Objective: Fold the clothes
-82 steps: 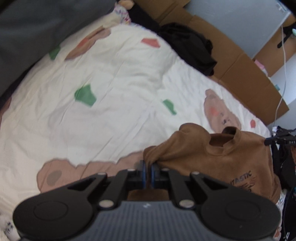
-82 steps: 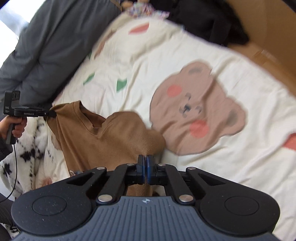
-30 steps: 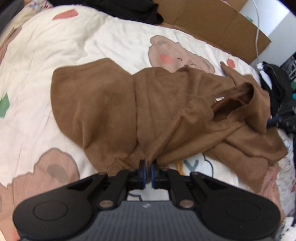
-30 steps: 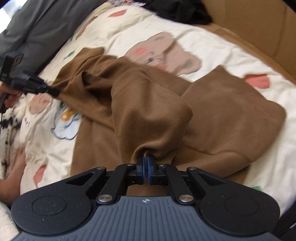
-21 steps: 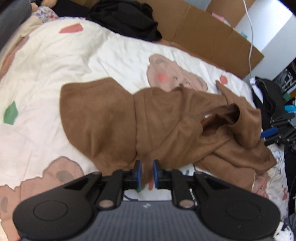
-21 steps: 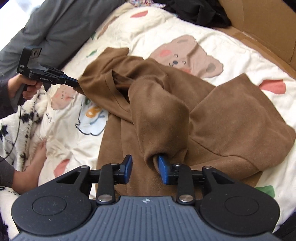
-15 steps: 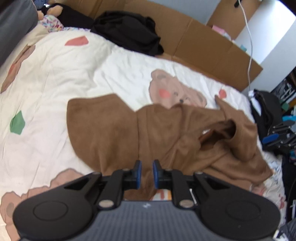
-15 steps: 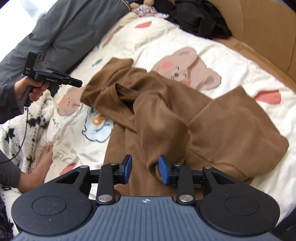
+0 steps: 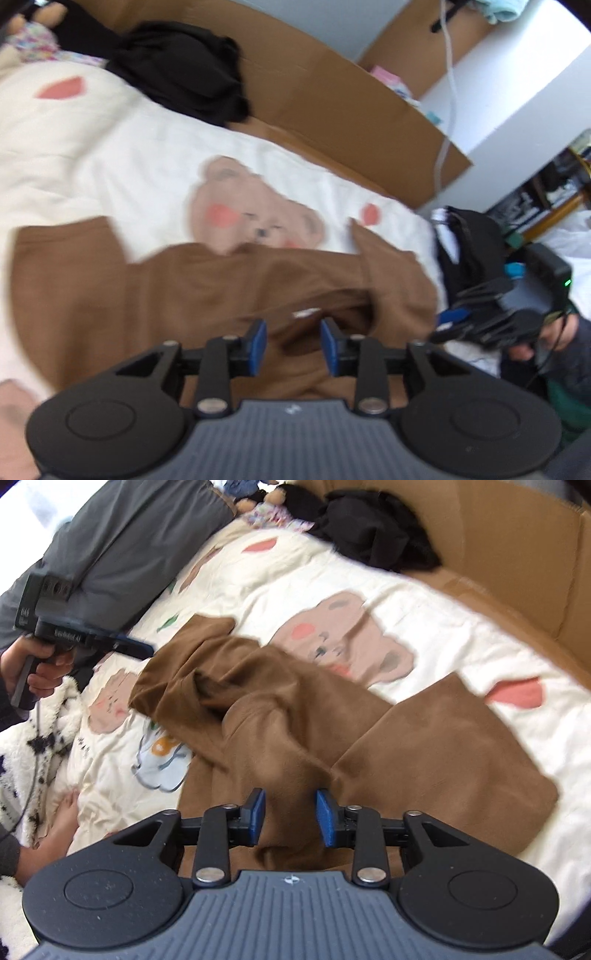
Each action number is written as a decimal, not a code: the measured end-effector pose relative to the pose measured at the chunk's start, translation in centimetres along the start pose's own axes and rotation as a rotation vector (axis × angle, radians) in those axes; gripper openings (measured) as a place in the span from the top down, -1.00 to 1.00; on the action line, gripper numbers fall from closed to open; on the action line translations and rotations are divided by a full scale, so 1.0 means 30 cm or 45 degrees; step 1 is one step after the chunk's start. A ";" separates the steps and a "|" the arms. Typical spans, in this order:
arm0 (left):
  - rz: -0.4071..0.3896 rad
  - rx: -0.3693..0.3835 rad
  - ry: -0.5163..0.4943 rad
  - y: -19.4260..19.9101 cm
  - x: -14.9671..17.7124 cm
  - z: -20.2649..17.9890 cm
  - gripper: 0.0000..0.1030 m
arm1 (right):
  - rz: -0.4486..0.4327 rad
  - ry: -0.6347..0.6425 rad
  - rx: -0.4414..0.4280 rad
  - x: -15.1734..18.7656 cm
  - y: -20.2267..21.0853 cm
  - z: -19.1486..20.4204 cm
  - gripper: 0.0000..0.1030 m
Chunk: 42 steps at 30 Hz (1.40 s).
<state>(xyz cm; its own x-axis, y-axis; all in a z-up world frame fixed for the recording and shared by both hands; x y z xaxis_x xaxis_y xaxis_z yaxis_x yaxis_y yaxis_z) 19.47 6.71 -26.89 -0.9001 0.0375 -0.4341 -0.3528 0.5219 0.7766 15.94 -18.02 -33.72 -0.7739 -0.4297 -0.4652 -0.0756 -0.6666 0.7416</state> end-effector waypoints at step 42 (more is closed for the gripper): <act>0.221 0.194 -0.129 -0.150 0.262 -0.148 0.86 | 0.281 0.419 0.100 -0.042 -0.125 0.044 0.28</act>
Point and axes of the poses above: each gripper's, at about its wrist camera, not at the fingertips, and y roughly against the way its jaws point, z to its left, x to its underside, the point moved 8 cm from there along -y, roughly the way its jaws point, and after that the axes turned 7 degrees about -x, right-handed, at the moved point
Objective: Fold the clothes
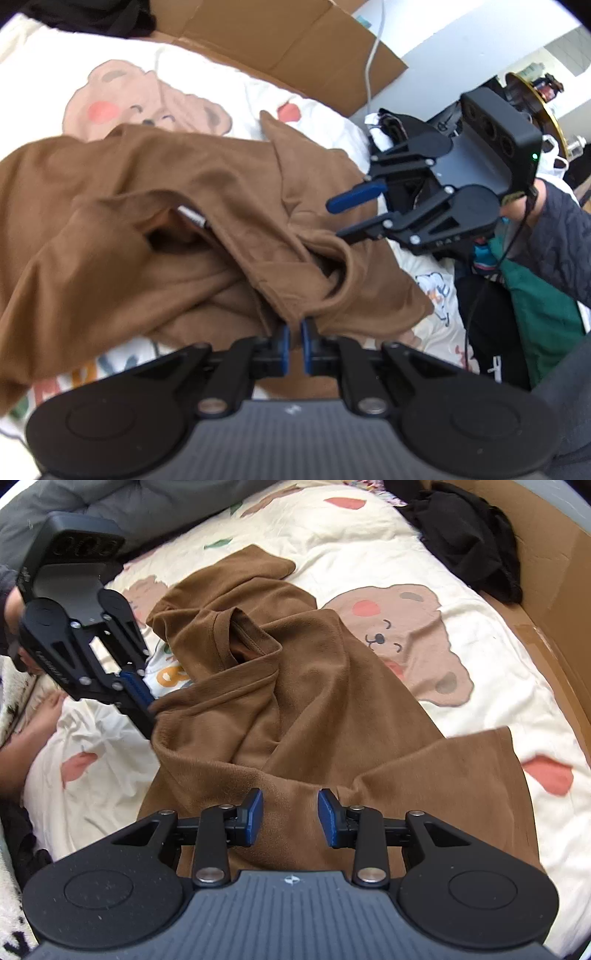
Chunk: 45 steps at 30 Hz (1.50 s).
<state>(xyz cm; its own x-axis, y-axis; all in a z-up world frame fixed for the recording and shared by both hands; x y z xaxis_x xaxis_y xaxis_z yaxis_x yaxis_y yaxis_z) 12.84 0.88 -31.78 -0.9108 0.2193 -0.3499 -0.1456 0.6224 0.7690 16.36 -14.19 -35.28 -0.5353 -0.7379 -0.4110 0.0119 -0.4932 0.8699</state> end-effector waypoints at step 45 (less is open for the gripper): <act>0.058 0.019 0.060 -0.089 0.025 -0.006 0.86 | 0.297 0.081 0.121 0.204 -0.071 -0.102 0.97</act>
Point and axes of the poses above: each gripper's, at about its wrist camera, not at the fingertips, and y roughly against the way its jaws point, z to its left, x to its underside, the point moved 8 cm from there along -y, roughly the way its jaws point, and after that the axes turned 7 degrees about -x, right-handed, at the moved point
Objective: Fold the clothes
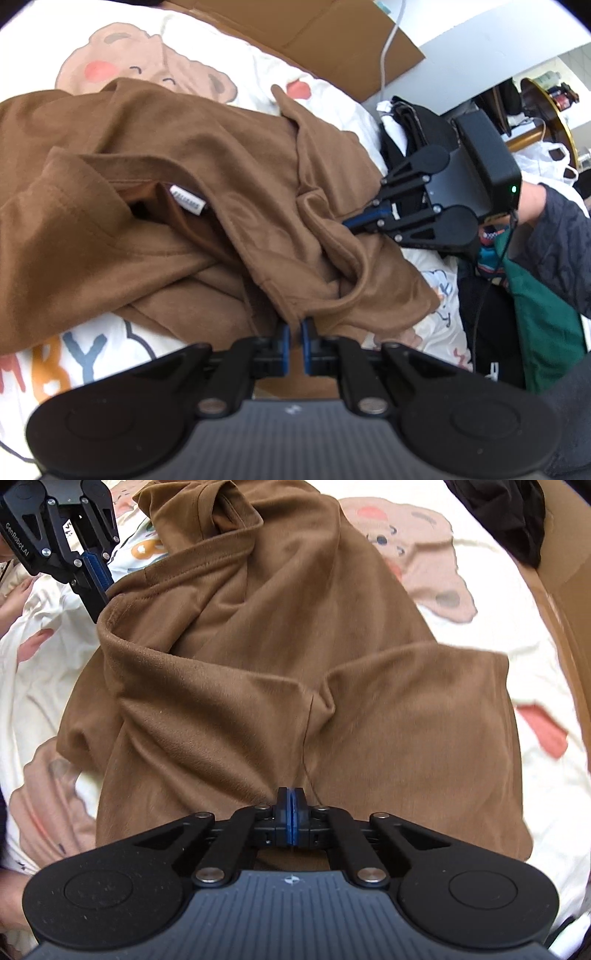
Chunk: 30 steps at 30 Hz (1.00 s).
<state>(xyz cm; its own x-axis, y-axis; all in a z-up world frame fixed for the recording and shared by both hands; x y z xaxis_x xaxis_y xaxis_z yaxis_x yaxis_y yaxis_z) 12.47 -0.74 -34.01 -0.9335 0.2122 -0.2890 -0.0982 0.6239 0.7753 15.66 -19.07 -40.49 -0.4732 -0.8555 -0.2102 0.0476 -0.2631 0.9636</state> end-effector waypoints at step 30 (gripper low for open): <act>-0.013 0.006 0.012 -0.016 -0.015 -0.021 0.86 | -0.005 -0.130 0.066 -0.008 0.019 -0.036 0.85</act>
Point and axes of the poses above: each gripper's, at about its wrist camera, not at the fingertips, and y roughly against the way its jaws point, z to its left, x to its underside, the point moved 8 cm from there along -y, roughly the way its jaws point, and after that the axes turned 7 degrees about -x, right-handed, at the moved point
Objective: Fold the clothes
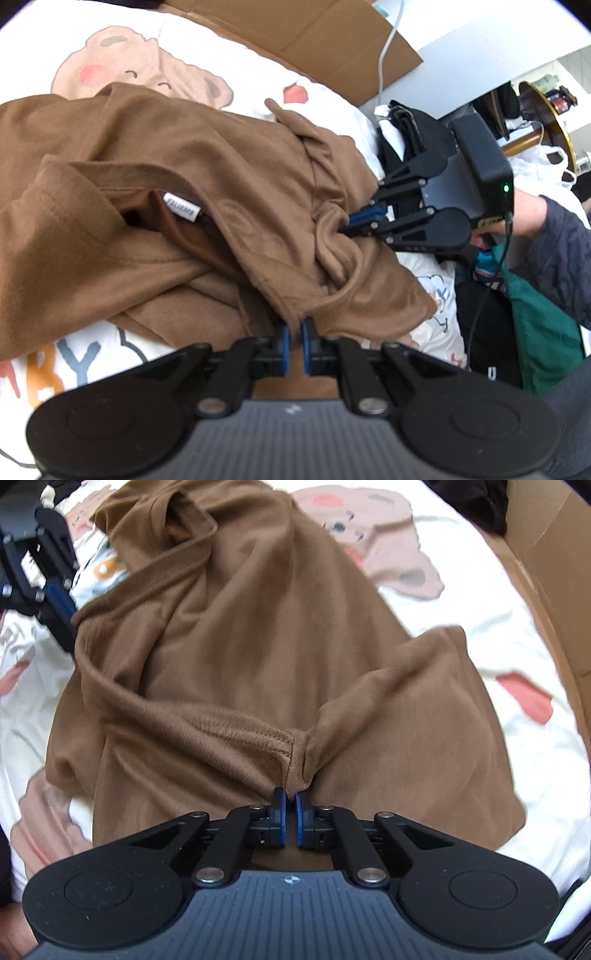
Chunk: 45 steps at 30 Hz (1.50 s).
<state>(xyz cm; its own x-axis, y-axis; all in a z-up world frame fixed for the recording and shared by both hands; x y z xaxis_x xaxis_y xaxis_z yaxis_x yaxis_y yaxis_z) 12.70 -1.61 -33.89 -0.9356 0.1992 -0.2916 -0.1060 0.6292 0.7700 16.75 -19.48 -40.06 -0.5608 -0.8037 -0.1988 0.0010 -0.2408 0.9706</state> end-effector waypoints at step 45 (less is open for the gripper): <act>-0.047 0.027 0.079 0.023 -0.013 0.016 0.86 | 0.359 1.137 -0.026 -0.090 -0.009 0.244 0.81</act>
<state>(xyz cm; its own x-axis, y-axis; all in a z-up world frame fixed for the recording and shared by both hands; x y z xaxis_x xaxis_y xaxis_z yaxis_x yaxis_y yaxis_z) 13.15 -0.89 -33.52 -0.9503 0.1291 -0.2833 -0.1344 0.6509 0.7472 12.20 -13.26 -38.79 0.3059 -0.9520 0.0046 0.0597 0.0240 0.9979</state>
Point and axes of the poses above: each gripper's, at about its wrist camera, not at the fingertips, and y roughly against the way its jaws point, z to its left, x to its underside, the point moved 8 cm from there along -y, roughly the way its jaws point, and after that the axes turned 7 degrees about -x, right-handed, at the moved point
